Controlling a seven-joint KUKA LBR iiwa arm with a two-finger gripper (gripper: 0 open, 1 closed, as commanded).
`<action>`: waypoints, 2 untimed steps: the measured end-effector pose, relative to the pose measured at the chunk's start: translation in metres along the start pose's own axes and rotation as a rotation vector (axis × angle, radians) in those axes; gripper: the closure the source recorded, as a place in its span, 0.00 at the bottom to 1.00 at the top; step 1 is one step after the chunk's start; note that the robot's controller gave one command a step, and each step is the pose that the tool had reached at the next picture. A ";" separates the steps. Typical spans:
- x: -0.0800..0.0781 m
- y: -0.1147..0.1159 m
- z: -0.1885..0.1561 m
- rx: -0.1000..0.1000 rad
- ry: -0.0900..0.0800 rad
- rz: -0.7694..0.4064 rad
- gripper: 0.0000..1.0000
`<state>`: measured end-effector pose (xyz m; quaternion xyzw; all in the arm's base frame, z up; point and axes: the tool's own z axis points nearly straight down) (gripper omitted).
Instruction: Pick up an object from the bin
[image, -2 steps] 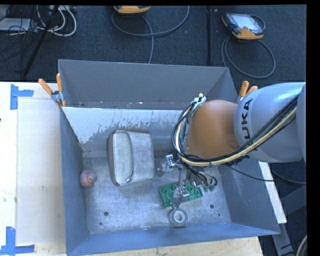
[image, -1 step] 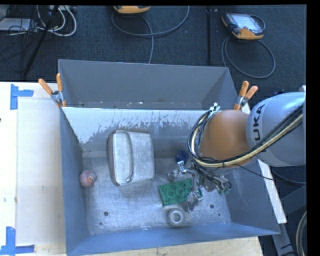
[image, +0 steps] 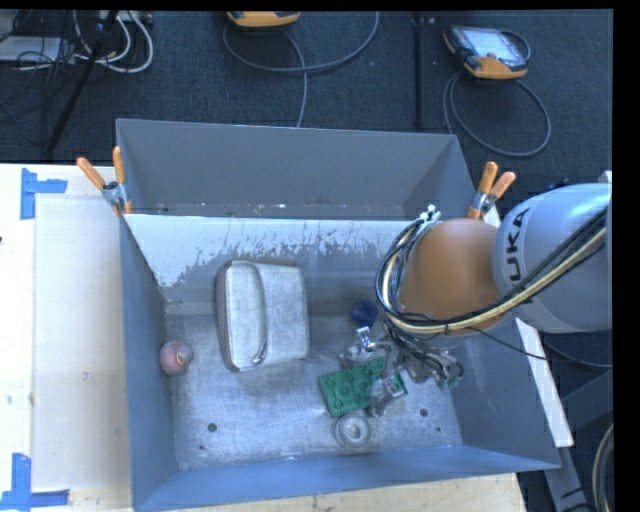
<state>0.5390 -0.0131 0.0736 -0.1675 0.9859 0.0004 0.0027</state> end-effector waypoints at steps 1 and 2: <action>-0.001 -0.001 -0.124 0.003 -0.002 0.035 1.00; 0.024 0.080 -0.246 0.000 -0.001 -0.267 1.00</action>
Offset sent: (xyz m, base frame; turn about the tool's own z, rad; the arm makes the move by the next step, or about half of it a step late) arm -0.0014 -0.0022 0.1204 0.0372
